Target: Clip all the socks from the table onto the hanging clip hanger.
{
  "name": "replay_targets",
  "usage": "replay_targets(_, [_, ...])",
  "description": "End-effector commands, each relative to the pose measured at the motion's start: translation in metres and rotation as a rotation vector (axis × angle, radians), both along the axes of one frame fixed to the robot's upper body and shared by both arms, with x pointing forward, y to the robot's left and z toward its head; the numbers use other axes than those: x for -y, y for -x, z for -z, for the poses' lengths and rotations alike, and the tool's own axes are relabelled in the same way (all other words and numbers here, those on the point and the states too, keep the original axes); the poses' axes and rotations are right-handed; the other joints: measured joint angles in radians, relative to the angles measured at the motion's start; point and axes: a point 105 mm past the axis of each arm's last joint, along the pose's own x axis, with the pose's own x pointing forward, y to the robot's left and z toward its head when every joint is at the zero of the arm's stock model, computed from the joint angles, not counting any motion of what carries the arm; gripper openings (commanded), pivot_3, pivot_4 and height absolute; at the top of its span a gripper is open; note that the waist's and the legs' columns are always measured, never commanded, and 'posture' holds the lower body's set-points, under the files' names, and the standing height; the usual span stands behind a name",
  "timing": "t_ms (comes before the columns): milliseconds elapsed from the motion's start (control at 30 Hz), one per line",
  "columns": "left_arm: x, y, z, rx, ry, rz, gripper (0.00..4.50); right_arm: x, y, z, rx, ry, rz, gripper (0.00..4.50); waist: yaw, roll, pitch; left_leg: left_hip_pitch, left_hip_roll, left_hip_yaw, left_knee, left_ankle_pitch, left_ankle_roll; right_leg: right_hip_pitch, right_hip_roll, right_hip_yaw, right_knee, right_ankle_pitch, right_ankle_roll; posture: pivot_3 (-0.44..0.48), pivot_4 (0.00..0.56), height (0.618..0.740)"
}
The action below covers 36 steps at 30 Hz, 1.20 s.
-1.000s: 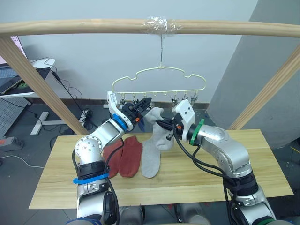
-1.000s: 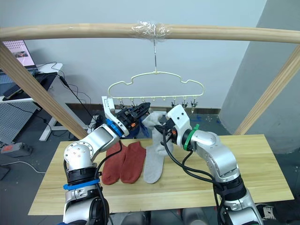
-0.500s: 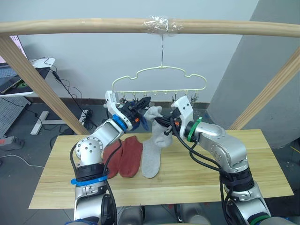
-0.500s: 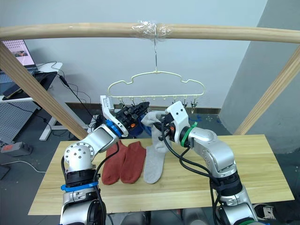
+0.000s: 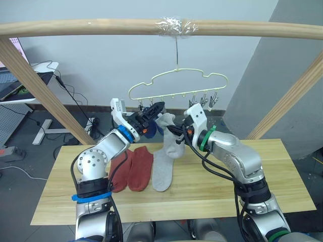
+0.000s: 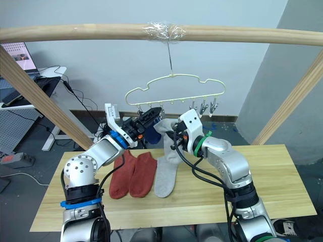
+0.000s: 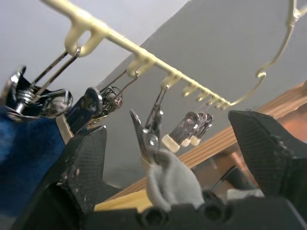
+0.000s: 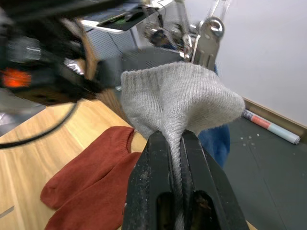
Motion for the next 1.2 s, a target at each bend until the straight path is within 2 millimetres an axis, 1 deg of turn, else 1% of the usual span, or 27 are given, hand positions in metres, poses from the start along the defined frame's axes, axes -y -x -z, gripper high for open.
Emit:
replay_targets(33, [-0.012,0.012,0.01,0.018,-0.316,-0.039,4.46,0.002,-0.012,-0.008,0.064,-0.018,0.051,0.0,0.001,0.0,0.0,0.0,0.0,0.0,0.0,0.0,0.0,0.0,0.0,0.0,0.0,0.0,0.0,-0.057,0.141,0.74])
replay_targets(67, [-0.019,0.012,0.014,0.025,-0.438,-0.086,4.46,0.004,-0.015,-0.008,0.068,-0.019,0.066,0.0,0.002,0.0,0.0,0.0,0.0,0.0,0.0,0.0,0.0,0.0,0.0,0.0,0.0,0.0,0.0,-0.051,0.14,0.74])
replay_targets(100, [-0.024,0.012,0.015,0.057,-0.528,-0.137,4.49,0.005,-0.018,-0.007,0.07,-0.022,0.077,0.27,0.005,0.0,0.0,0.0,0.0,-0.001,-0.001,0.0,0.0,0.0,0.0,0.0,0.0,0.0,0.0,-0.041,0.137,0.74])
replay_targets(133, [-0.028,0.013,0.01,0.109,-0.555,-0.172,4.5,0.006,-0.02,-0.007,0.074,-0.022,0.081,0.55,0.007,0.0,0.0,0.0,-0.001,-0.001,-0.001,0.0,0.0,0.0,0.0,0.0,0.0,0.0,0.0,-0.035,0.135,0.74])
replay_targets(167, [-0.029,0.019,0.011,0.151,-0.623,-0.166,4.5,0.008,-0.02,-0.004,0.082,-0.004,0.074,0.8,0.01,0.0,0.0,0.0,-0.001,-0.001,0.0,0.0,0.0,0.0,0.0,0.0,0.0,0.0,0.0,-0.028,0.132,0.74])
replay_targets(200, [-0.029,0.025,0.01,0.193,-0.656,-0.154,4.5,0.01,-0.02,-0.001,0.088,0.01,0.07,1.13,0.011,0.001,0.0,0.0,-0.001,0.0,0.0,0.0,0.0,0.0,0.0,0.0,0.0,0.0,0.0,-0.021,0.13,0.74])
replay_targets(267, [-0.03,0.032,0.013,0.224,-0.675,-0.132,4.5,0.013,-0.018,0.004,0.094,0.032,0.063,1.85,0.018,0.001,0.0,0.0,-0.001,0.0,-0.001,0.0,0.0,0.0,-0.001,0.0,-0.001,0.0,0.0,-0.016,0.128,0.74])
replay_targets(367, [-0.034,0.041,0.027,0.237,-0.713,-0.088,4.5,0.023,-0.012,0.011,0.089,0.052,0.068,2.94,0.036,0.001,0.0,0.0,0.0,0.0,-0.002,0.0,0.0,-0.001,-0.001,-0.001,-0.001,0.0,-0.001,-0.003,0.127,0.74])
replay_targets(467, [-0.033,0.052,0.032,0.273,-0.706,-0.062,4.5,0.037,-0.007,0.018,0.093,0.084,0.119,4.03,0.043,0.001,0.0,-0.001,-0.001,0.0,-0.002,0.0,0.0,-0.001,-0.001,0.0,-0.001,0.0,-0.001,0.003,0.124,0.74])
replay_targets(500, [-0.031,0.055,0.031,0.293,-0.698,-0.052,4.5,0.042,-0.005,0.017,0.1,0.083,0.146,4.36,0.047,0.001,0.0,-0.001,-0.001,0.0,-0.002,0.0,0.0,-0.001,-0.002,0.0,-0.001,0.0,-0.001,0.007,0.124,0.74])
replay_targets(533, [-0.029,0.058,0.028,0.313,-0.684,-0.046,4.5,0.047,-0.004,0.015,0.105,0.068,0.174,4.46,0.05,0.001,0.0,-0.002,-0.001,0.0,-0.002,0.0,0.0,-0.001,-0.002,-0.001,-0.002,0.0,-0.001,0.011,0.124,0.74])
replay_targets(633, [-0.027,0.062,0.023,0.345,-0.653,-0.038,4.5,0.057,-0.001,0.007,0.122,0.025,0.24,4.46,0.056,0.001,0.0,-0.002,-0.001,0.0,-0.002,0.0,0.0,-0.001,-0.002,-0.001,-0.002,-0.001,-0.002,0.012,0.124,0.74])
replay_targets(733, [-0.024,0.066,0.019,0.388,-0.646,-0.026,4.5,0.062,0.0,-0.003,0.166,0.003,0.288,4.46,0.056,0.001,0.0,-0.002,0.0,0.0,-0.001,0.0,0.0,-0.001,-0.002,-0.001,-0.001,0.0,-0.002,0.01,0.124,0.74])
replay_targets(833, [-0.016,0.07,0.017,0.425,-0.644,0.03,4.5,0.069,-0.005,-0.014,0.213,-0.035,0.389,3.84,0.056,0.001,0.0,-0.001,0.0,0.0,-0.001,0.0,0.0,-0.001,-0.002,-0.002,-0.001,0.0,-0.002,0.01,0.117,0.74])
replay_targets(867, [-0.014,0.07,0.016,0.44,-0.65,0.039,4.5,0.071,-0.006,-0.016,0.223,-0.04,0.417,3.53,0.056,0.001,0.0,-0.001,0.0,0.0,-0.001,0.0,0.0,-0.001,-0.001,-0.001,0.0,0.0,-0.002,0.006,0.117,0.74])
replay_targets(933, [-0.01,0.068,0.012,0.461,-0.632,0.031,4.5,0.074,-0.009,-0.02,0.244,-0.058,0.471,3.53,0.057,0.001,0.0,-0.001,0.0,0.0,-0.001,0.0,0.0,-0.001,-0.001,-0.001,-0.001,0.0,-0.002,0.006,0.117,0.74])
replay_targets(967, [-0.01,0.066,0.011,0.47,-0.629,0.02,4.5,0.076,-0.01,-0.022,0.25,-0.066,0.493,3.27,0.057,0.001,0.0,-0.001,0.0,0.0,-0.001,0.0,0.0,-0.001,-0.002,-0.001,-0.001,0.0,-0.002,0.002,0.114,0.74])
replay_targets(1033, [-0.008,0.064,0.01,0.479,-0.629,0.016,4.5,0.077,-0.012,-0.023,0.26,-0.071,0.518,2.97,0.057,0.001,0.0,-0.001,0.0,0.0,-0.001,0.0,0.0,-0.001,-0.002,-0.001,-0.001,0.0,-0.002,0.002,0.115,0.74])
replay_targets(1100, [-0.005,0.062,0.01,0.489,-0.626,0.016,4.5,0.079,-0.014,-0.025,0.268,-0.078,0.553,2.31,0.056,0.001,0.0,-0.001,0.0,0.001,-0.001,0.0,0.0,-0.001,-0.002,-0.001,-0.001,0.0,-0.002,-0.001,0.117,0.74])
replay_targets(1200, [0.002,0.058,0.007,0.51,-0.604,0.012,4.5,0.079,-0.018,-0.024,0.258,-0.093,0.588,2.31,0.057,0.001,0.0,-0.001,0.0,0.001,-0.001,0.0,0.0,-0.001,-0.001,-0.001,0.0,0.0,-0.002,-0.007,0.119,0.74])
